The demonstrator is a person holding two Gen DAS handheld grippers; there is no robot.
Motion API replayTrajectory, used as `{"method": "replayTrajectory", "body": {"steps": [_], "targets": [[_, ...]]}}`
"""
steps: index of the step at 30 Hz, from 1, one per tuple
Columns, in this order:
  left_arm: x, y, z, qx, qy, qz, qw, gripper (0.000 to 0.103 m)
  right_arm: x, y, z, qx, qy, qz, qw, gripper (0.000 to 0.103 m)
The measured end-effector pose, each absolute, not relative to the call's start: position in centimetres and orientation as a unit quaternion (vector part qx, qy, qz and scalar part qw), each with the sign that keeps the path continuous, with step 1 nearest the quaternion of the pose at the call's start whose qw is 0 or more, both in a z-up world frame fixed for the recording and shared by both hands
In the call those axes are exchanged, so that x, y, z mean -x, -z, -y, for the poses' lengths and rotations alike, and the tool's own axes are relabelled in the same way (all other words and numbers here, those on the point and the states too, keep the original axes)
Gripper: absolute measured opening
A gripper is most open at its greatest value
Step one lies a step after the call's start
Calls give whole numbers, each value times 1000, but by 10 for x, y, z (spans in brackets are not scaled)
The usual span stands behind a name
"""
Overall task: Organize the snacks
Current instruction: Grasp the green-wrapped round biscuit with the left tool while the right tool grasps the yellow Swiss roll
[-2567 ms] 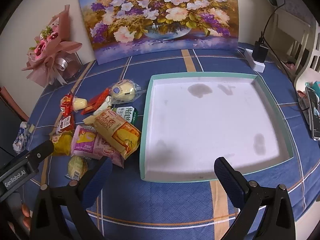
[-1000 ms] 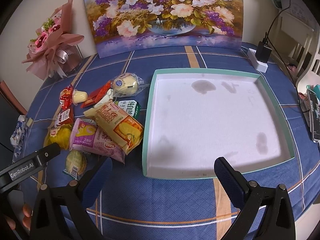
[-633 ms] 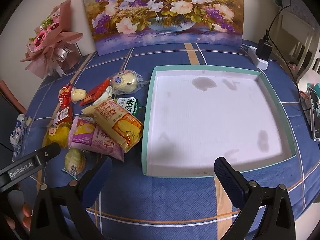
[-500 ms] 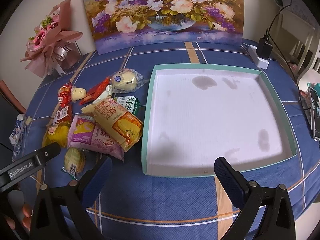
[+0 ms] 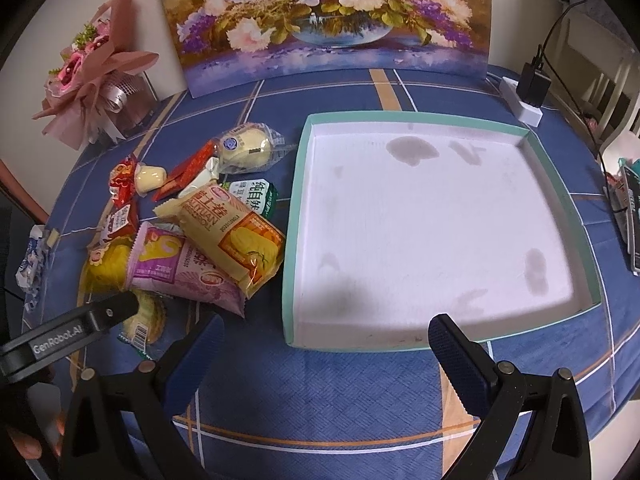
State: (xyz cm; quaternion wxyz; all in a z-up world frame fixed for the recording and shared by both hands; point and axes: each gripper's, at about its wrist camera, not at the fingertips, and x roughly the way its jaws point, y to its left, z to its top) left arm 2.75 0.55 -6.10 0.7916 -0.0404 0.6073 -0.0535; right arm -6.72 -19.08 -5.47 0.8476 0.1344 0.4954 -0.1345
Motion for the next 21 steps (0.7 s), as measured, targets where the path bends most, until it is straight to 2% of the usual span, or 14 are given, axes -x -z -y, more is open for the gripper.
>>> {"method": "replayTrajectory", "body": {"steps": [5, 6, 7, 8, 9, 13, 14, 21], "targets": [[-33, 70, -1, 41, 61, -614, 786, 99, 58, 59, 188, -132, 131, -502, 844, 103], [-34, 72, 1, 41, 64, -616, 784, 95, 57, 60, 187, -132, 128, -504, 844, 103], [-35, 73, 2, 43, 67, -616, 784, 88, 55, 61, 186, -134, 126, -505, 843, 103], [-36, 74, 2, 44, 69, -617, 783, 72, 53, 61, 186, -136, 123, -506, 843, 103], [-37, 76, 2, 48, 70, -620, 780, 64, 51, 62, 186, -139, 120, -506, 843, 103], [-41, 83, 5, 58, 76, -626, 774, 58, 48, 60, 185, -144, 117, -500, 846, 103], [-40, 84, 6, 57, 77, -624, 775, 52, 46, 59, 185, -146, 115, -497, 848, 103], [-40, 84, 0, 63, 80, -622, 776, 49, 38, 56, 184, -156, 106, -490, 851, 103]]}}
